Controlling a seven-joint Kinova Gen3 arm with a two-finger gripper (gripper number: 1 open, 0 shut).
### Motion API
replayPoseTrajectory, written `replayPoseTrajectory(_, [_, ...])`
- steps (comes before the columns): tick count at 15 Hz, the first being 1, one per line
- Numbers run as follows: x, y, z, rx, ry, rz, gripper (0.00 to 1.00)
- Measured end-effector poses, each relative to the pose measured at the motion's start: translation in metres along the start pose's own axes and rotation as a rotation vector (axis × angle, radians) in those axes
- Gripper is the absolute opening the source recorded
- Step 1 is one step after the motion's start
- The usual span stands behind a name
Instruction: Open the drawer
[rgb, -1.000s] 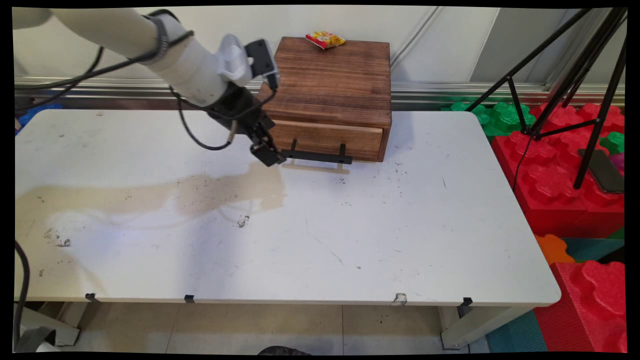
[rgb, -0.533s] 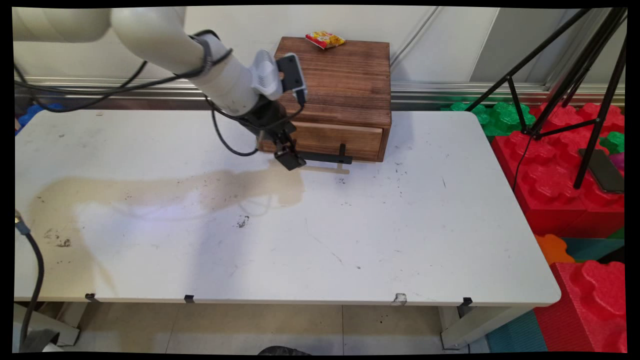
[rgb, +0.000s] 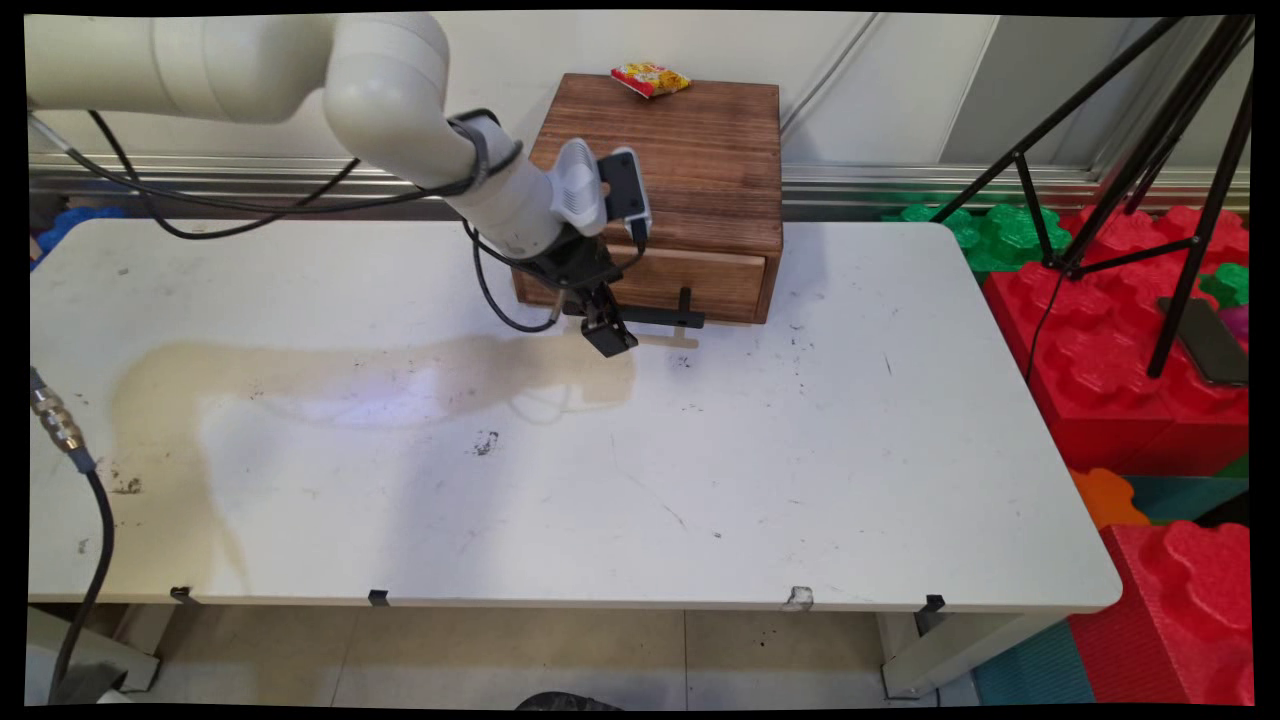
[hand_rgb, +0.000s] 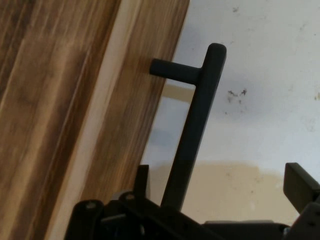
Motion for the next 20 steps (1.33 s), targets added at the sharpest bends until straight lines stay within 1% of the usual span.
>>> replayPoseTrajectory(2, [0.000,0.000,0.015,-0.004,-0.003,0.012,1.00])
replayPoseTrajectory(6, [0.000,0.000,0.033,-0.011,-0.009,0.024,1.00])
replayPoseTrajectory(10, [-0.001,0.005,0.045,-0.038,-0.018,0.025,1.00])
replayPoseTrajectory(15, [-0.003,0.016,0.051,-0.079,-0.032,0.026,1.00])
replayPoseTrajectory(20, [-0.006,0.034,0.045,-0.113,-0.050,0.022,1.00])
